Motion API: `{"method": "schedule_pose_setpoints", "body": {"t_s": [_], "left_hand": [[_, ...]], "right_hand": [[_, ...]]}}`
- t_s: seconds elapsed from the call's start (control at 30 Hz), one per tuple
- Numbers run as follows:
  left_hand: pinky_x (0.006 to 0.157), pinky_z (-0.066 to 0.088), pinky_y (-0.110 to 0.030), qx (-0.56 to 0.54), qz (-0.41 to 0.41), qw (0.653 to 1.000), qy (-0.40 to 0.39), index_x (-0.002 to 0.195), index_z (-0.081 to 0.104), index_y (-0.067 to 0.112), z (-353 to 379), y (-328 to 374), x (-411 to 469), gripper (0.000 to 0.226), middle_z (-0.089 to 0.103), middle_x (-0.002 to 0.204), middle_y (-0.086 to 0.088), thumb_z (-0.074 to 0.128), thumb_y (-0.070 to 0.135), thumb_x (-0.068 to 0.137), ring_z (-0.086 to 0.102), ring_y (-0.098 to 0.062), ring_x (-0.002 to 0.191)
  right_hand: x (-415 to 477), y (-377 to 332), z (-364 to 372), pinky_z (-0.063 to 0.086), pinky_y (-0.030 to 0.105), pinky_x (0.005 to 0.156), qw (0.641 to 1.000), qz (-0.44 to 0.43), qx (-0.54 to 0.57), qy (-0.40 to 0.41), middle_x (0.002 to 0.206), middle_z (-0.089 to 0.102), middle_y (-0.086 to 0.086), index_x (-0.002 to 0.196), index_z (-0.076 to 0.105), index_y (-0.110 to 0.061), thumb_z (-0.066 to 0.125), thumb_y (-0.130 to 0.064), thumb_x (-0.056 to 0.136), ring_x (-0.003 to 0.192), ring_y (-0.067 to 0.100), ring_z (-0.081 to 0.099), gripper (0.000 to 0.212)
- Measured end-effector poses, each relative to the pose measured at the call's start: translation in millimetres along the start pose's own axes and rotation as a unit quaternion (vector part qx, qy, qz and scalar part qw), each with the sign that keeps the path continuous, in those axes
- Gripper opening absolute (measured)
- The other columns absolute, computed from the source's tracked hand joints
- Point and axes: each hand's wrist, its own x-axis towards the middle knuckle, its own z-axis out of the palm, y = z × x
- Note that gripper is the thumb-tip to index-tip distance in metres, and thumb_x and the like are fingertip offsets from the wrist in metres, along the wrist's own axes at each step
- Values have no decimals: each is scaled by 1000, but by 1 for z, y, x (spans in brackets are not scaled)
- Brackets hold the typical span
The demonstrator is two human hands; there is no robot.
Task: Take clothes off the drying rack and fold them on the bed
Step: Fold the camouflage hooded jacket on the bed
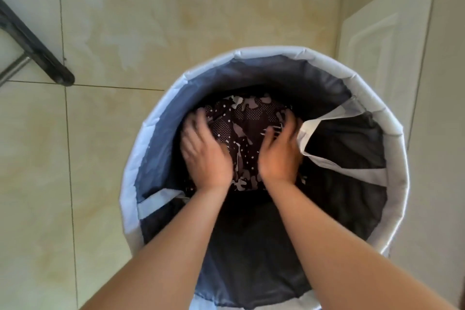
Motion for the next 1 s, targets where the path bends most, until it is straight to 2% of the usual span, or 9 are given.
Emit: {"method": "schedule_pose_setpoints", "body": {"t_s": [0.07,0.1,0.17,0.27,0.53,0.63,0.77,0.9,1.0], "left_hand": [[120,14,-48,82,230,967,-73,155,5,27,-8,-1,-5,95,9,161,-10,65,26,80,11,-31,148],[120,6,-50,139,275,942,-133,154,-6,32,-9,-7,3,109,-5,162,-8,71,36,77,-3,-29,149],[120,-7,-47,218,229,913,-258,148,-25,35,-8,-25,26,139,-28,158,-5,82,54,60,-24,-24,145],[115,-10,-39,215,139,892,-373,145,-31,36,9,-46,56,155,-38,153,-3,90,52,48,-33,-19,141],[117,-2,-43,175,122,893,-397,144,-28,42,48,-67,68,155,-42,150,1,92,46,46,-37,-16,138],[118,10,-46,209,122,895,-374,148,-23,38,37,-58,60,144,-31,156,0,89,44,57,-27,-19,144],[114,30,-46,142,55,923,-353,153,13,27,1,-39,37,92,10,160,-6,72,25,82,17,-30,145],[103,43,-38,-11,-21,935,-354,136,49,16,-67,-13,3,48,54,135,-9,61,26,90,51,-28,123],[97,45,-32,-113,-47,921,-370,124,60,17,-139,14,-21,34,66,119,-5,62,25,90,59,-22,111]], "right_hand": [[-9,10,12,11,30,112,964,-201,-143,-96,162,-3,2,153,12,-30,45,-33,98,148,22,-3,64],[-6,15,13,7,43,118,939,-230,-195,-167,161,-17,-1,153,2,-36,52,-30,95,147,23,-16,76],[9,30,9,7,50,117,911,-187,-260,-260,154,-35,-7,148,-9,-48,66,-22,87,144,26,-26,101],[36,56,18,4,46,121,923,-148,-244,-257,153,-38,-5,145,-9,-56,74,-1,75,144,27,-26,122],[60,65,38,14,48,120,898,-153,-303,-281,154,-34,-1,146,-11,-53,78,-7,72,144,34,-23,124],[55,62,31,14,43,121,908,-143,-277,-281,158,-26,-1,148,-4,-52,68,1,79,147,31,-15,113],[30,30,9,33,44,112,962,-66,-175,-200,154,26,10,149,28,-30,52,-15,92,140,32,29,63],[-19,-24,-41,45,42,101,980,-77,-96,-159,137,47,9,136,45,-17,52,-17,93,127,28,46,43],[-59,-60,-91,45,33,93,980,-81,-31,-179,125,57,7,128,53,-16,47,-16,93,117,25,54,35]]}}
